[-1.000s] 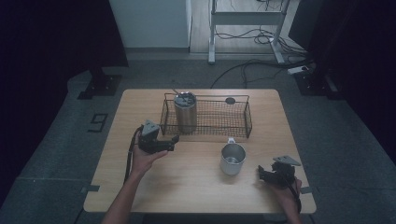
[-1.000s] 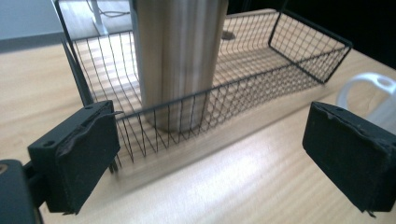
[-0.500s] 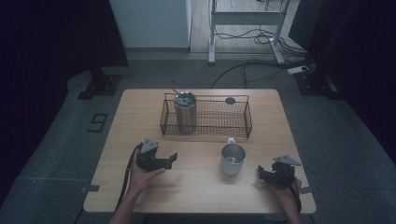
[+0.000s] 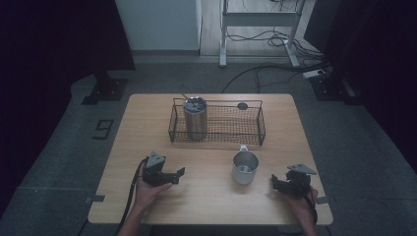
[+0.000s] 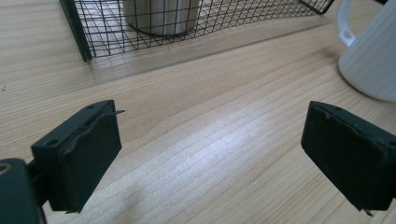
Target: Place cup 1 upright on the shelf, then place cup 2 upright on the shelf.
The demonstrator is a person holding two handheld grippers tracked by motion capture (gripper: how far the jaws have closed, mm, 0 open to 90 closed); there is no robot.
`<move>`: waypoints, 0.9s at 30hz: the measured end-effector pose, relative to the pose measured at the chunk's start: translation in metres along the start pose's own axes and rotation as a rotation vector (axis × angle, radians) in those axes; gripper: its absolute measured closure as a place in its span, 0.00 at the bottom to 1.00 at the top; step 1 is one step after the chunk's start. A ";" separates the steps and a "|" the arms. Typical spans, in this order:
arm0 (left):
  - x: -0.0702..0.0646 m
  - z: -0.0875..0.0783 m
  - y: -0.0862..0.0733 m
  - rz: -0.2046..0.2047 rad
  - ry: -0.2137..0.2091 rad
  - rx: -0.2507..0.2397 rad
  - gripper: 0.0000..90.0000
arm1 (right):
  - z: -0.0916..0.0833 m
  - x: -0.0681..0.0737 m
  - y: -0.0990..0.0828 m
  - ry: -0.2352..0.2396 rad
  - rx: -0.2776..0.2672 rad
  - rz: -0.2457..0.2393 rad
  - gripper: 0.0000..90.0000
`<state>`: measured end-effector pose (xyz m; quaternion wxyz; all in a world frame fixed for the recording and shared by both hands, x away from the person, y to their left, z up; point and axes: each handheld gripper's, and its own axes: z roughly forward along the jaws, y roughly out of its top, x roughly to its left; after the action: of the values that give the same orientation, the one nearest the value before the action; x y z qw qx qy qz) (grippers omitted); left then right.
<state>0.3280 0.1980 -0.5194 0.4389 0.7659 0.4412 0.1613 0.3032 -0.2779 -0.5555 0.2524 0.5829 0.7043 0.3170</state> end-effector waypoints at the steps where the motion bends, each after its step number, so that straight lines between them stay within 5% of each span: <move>1: 0.000 0.000 0.000 0.001 0.003 0.000 0.05 | 0.000 0.000 0.000 0.001 0.002 -0.002 0.14; 10: 0.001 -0.001 0.000 -0.001 0.003 -0.007 0.05 | -0.004 -0.001 -0.002 0.006 -0.017 -0.009 0.14; 18: 0.000 -0.001 0.002 0.025 0.020 0.003 0.06 | -0.023 -0.001 0.000 0.073 -0.078 0.002 0.14; 27: -0.001 -0.001 0.000 0.024 0.011 0.015 0.06 | -0.040 0.016 0.009 0.148 -0.143 -0.029 0.14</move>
<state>0.3270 0.1976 -0.5183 0.4290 0.7735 0.4355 0.1674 0.2772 -0.2669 -0.5220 0.2451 0.5282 0.7048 0.4052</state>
